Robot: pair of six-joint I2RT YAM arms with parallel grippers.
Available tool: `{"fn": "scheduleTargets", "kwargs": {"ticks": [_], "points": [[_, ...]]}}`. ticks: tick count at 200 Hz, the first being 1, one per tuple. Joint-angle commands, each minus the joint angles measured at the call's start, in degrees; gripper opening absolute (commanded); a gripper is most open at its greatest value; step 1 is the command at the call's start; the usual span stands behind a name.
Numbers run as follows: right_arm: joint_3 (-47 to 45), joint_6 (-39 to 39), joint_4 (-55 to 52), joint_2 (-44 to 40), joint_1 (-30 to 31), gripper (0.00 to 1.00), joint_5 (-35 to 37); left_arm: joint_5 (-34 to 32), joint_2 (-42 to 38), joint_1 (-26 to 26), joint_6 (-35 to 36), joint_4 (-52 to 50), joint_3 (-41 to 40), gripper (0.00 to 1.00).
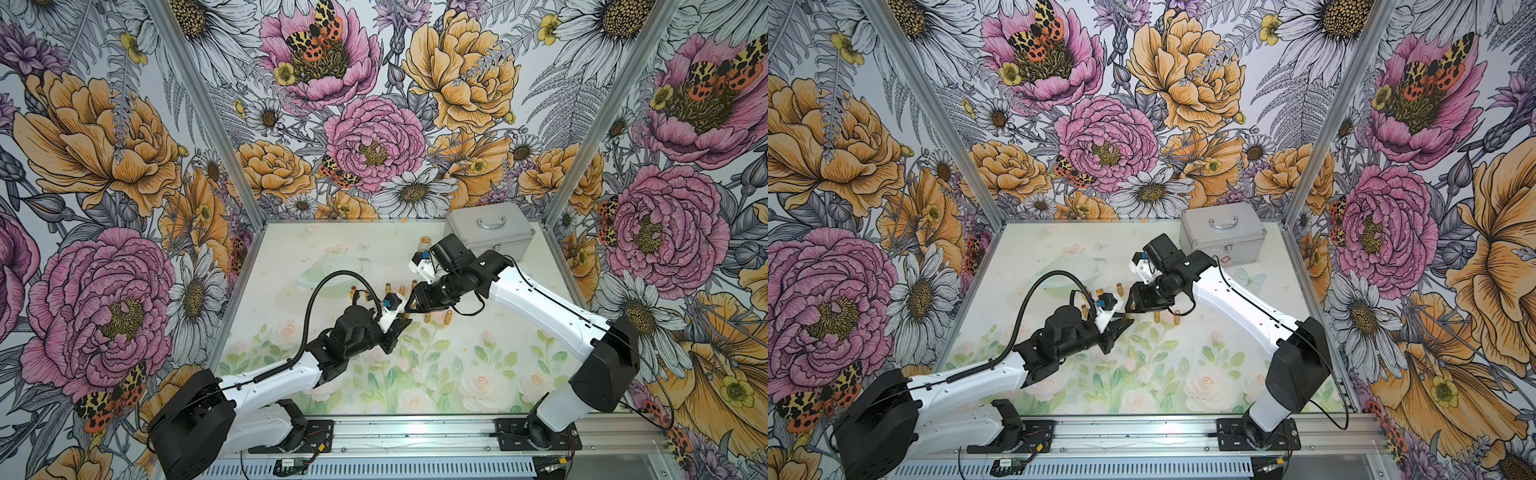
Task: Open the lipstick cap
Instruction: Open the cover of the lipstick.
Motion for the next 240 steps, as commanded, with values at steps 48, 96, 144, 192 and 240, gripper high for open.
{"fn": "scheduleTargets", "kwargs": {"ticks": [48, 96, 144, 192, 240], "points": [[-1.33, 2.13, 5.54, -0.86, 0.08, 0.39, -1.86, -1.87, -1.94, 0.49, -0.15, -2.23, 0.04, 0.0], [-2.46, 2.36, 5.82, -0.69, 0.21, 0.33, -1.25, -2.68, -1.89, 0.49, -0.26, -2.31, 0.31, 0.0], [-2.67, 2.17, 6.15, -0.38, 0.29, 0.28, -0.81, -2.87, -1.89, 0.49, -0.2, -2.45, 0.49, 0.0], [-2.55, 2.3, 6.6, -0.81, 0.21, 0.22, -0.29, -2.76, -2.05, 0.53, -0.41, -2.71, 0.33, 0.0], [-1.26, 2.6, 6.69, -2.29, 0.22, 0.2, 0.92, -4.18, -2.21, 0.49, -1.71, -2.75, -0.65, 0.0]]}}
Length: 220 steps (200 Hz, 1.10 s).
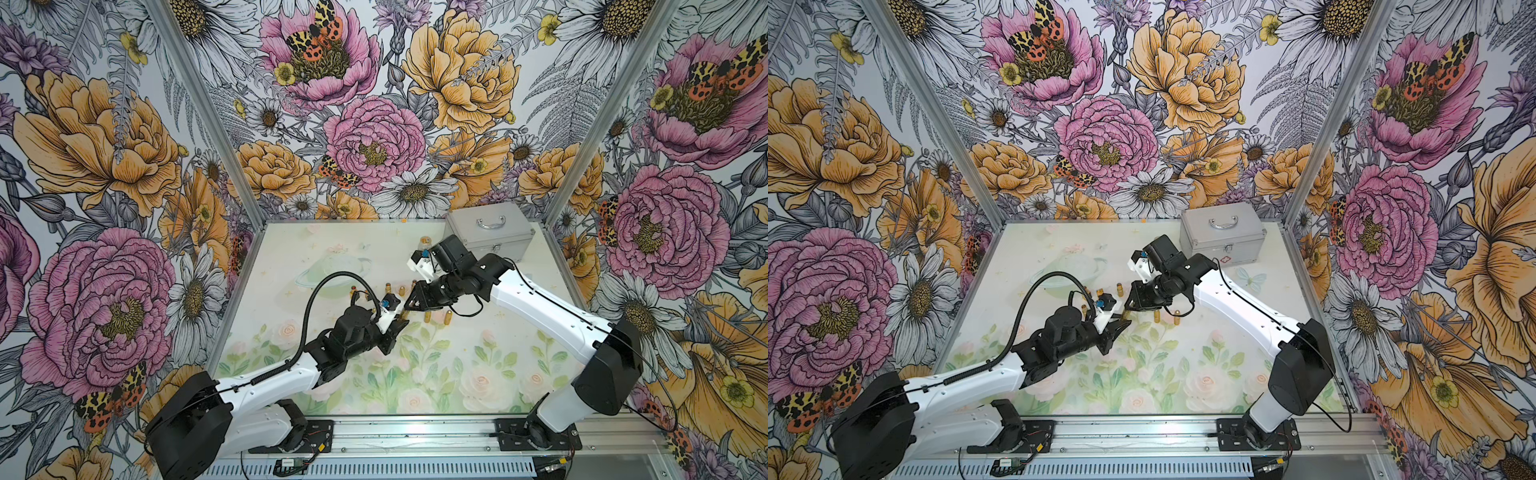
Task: Open the lipstick cap
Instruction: Open the cover of the lipstick.
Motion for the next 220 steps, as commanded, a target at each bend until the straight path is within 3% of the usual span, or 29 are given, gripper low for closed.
{"fn": "scheduleTargets", "kwargs": {"ticks": [1, 168, 220], "points": [[1.0, 0.12, 1.49, -1.72, 0.06, 0.19, 1.76, -2.13, -1.29, 0.49, -1.2, 0.0, -0.66, 0.0], [5.24, 1.88, 2.21, -6.39, -0.82, 0.18, 5.54, -5.18, -5.42, 0.53, -2.87, -2.68, -4.69, 0.0], [0.41, 2.73, 3.63, -2.98, 0.17, 0.18, 18.07, -8.66, -10.76, 0.71, -3.58, -3.27, -5.73, 0.0]]}}
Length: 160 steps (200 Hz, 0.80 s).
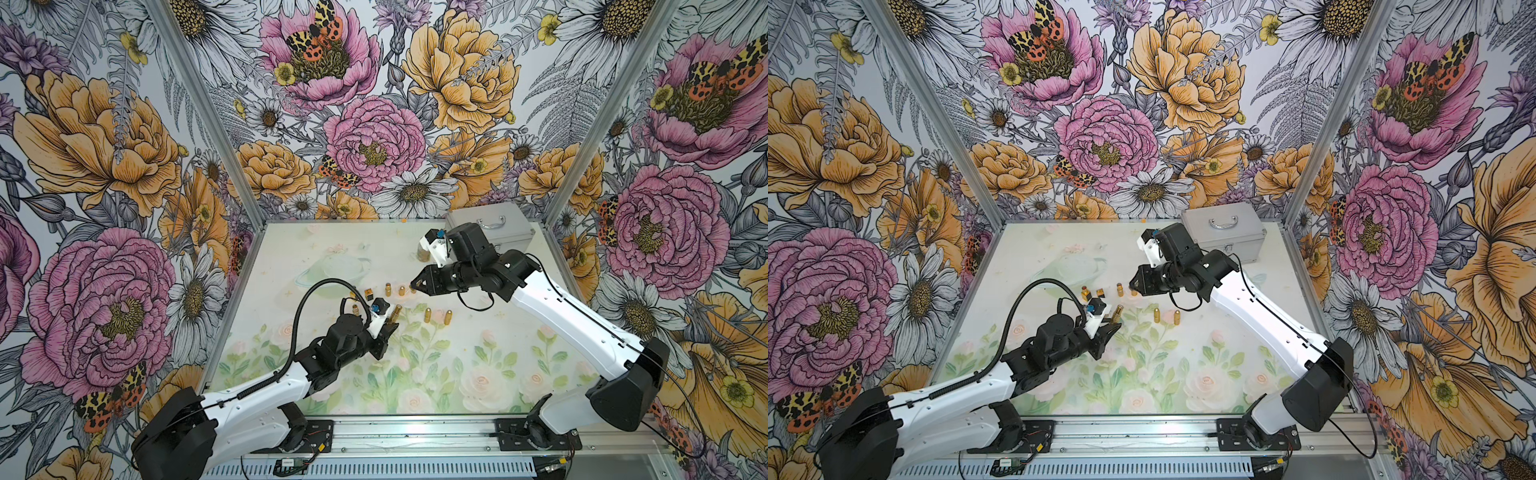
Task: Open the lipstick cap
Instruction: Open the cover of the lipstick, then place the cover at the center of the board.
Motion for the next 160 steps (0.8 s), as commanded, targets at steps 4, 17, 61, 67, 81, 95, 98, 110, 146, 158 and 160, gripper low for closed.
{"fn": "scheduleTargets", "kwargs": {"ticks": [4, 17, 61, 67, 81, 95, 98, 110, 146, 158, 160], "points": [[-2.79, 1.07, 2.15, 3.16, 1.26, 0.18, 8.87, -3.5, -3.51, 0.81, -0.94, -0.31, -1.46, 0.0], [-3.25, 1.29, 2.89, 5.25, 2.8, 0.18, 12.5, -4.4, -4.72, 1.05, -1.24, -0.8, -1.84, 0.0], [-3.07, 3.11, 6.2, 13.86, 6.73, 0.18, 20.45, -6.72, -8.34, 2.18, -2.26, -1.42, -3.59, 0.0], [-3.16, 3.45, 6.86, 14.99, 6.82, 0.18, 20.81, -6.8, -8.76, 2.28, -2.37, -1.34, -3.82, 0.0], [-3.42, 4.54, 8.26, 17.25, 6.93, 0.18, 21.99, -6.99, -9.53, 2.64, -2.53, -1.38, -4.34, 0.0], [-3.09, 5.33, 8.82, 19.69, 6.93, 0.18, 24.31, -7.12, -10.03, 3.03, -2.76, -1.6, -4.66, 0.0], [-3.0, 5.35, 9.06, 20.22, 6.92, 0.18, 24.64, -7.23, -10.07, 3.03, -2.9, -1.6, -4.76, 0.0], [-2.45, 5.34, 9.97, 22.08, 6.92, 0.18, 25.18, -7.43, -10.25, 3.59, -3.31, -1.75, -4.82, 0.0], [-0.85, 5.47, 11.06, 27.85, 6.94, 0.18, 27.2, -7.17, -10.25, 3.87, -3.61, -1.73, -4.8, 0.0], [-0.37, 5.54, 11.33, 29.19, 6.93, 0.18, 27.4, -7.43, -10.34, 3.97, -3.66, -1.76, -5.0, 0.0], [-0.29, 5.51, 11.34, 29.36, 6.95, 0.18, 27.38, -7.43, -10.34, 3.96, -3.66, -1.73, -4.96, 0.0]]}}
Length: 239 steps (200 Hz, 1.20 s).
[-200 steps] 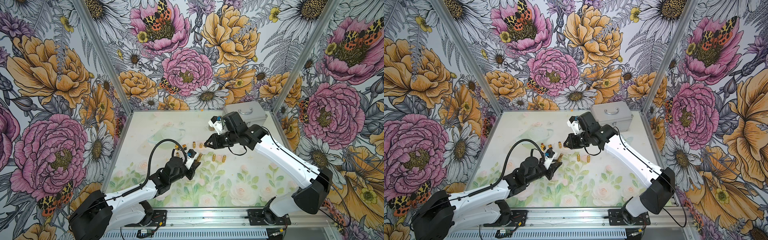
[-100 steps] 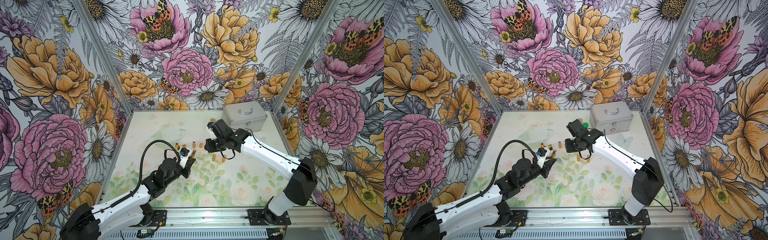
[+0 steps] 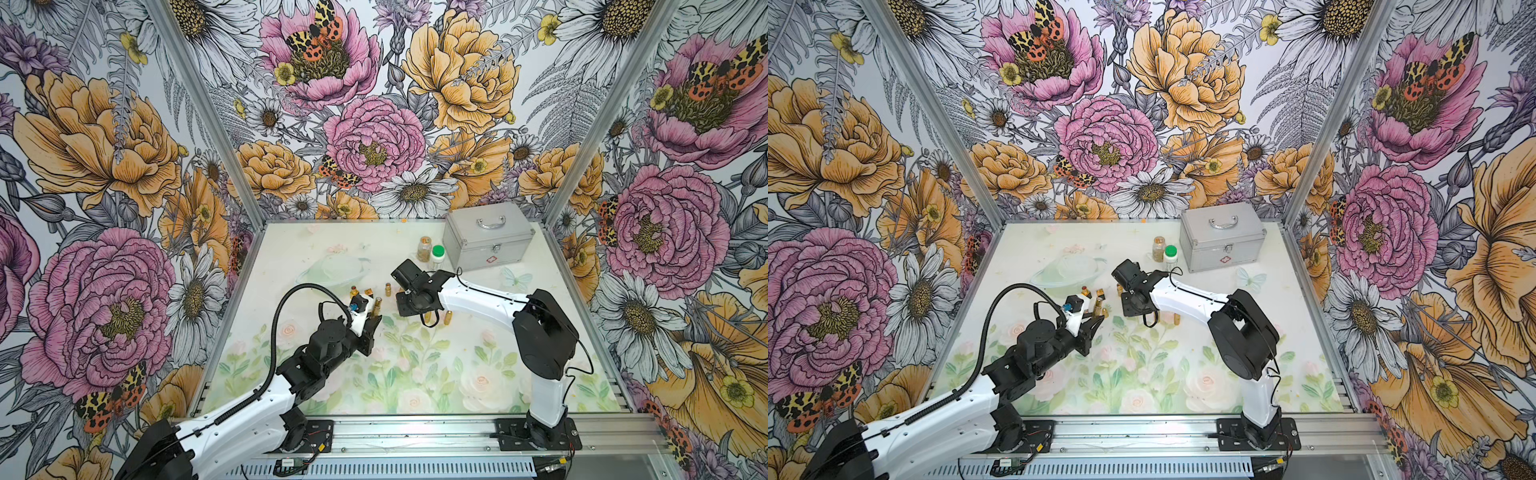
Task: Open the lipstick cap
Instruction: Place the cover at the center of the board.
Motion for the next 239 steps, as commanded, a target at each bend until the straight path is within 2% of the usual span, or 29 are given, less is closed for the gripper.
{"fn": "scheduleTargets", "kwargs": {"ticks": [1, 136, 153, 170, 239], "points": [[2.43, 0.99, 2.09, 2.49, -0.16, 0.18, 2.83, -1.42, -0.86, 0.62, -1.0, -0.05, -0.91, 0.0], [3.42, -0.05, 3.1, 7.69, -0.1, 0.19, 4.54, -1.42, -1.01, 1.47, -1.77, 0.28, -1.43, 0.0], [3.39, -0.2, 3.12, 7.4, -0.08, 0.22, 4.22, -1.42, -1.03, 1.58, -1.74, 0.28, -1.38, 0.0], [3.53, -0.2, 3.1, 6.54, -0.09, 0.3, 4.24, -1.24, -1.05, 1.6, -1.75, 0.37, -1.29, 0.0], [2.27, -0.62, 2.45, -2.4, -0.08, 0.39, 2.7, -0.73, -0.86, 1.76, -1.98, 0.37, -1.13, 0.0]]}}
